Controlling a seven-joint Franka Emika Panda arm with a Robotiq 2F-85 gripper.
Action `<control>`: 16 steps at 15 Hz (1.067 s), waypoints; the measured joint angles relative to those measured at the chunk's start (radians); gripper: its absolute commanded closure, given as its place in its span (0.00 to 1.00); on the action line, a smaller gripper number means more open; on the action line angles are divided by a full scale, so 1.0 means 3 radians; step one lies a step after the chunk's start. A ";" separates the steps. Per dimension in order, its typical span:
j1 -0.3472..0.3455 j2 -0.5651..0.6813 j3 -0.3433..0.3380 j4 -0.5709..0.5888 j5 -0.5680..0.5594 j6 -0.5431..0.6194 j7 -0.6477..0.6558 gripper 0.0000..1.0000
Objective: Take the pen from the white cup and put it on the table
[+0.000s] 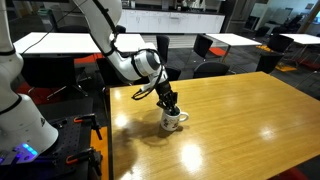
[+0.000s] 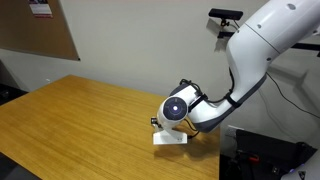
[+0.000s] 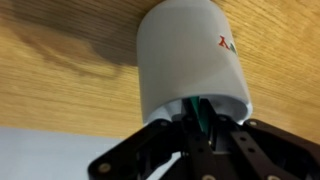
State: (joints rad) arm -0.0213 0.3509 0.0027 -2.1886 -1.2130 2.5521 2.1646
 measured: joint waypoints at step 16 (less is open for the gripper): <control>0.0313 -0.0488 0.0051 -0.0111 -0.0066 -0.0650 0.0000 0.97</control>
State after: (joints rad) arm 0.0725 0.2044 0.0179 -2.2220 -1.2328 2.3569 2.1645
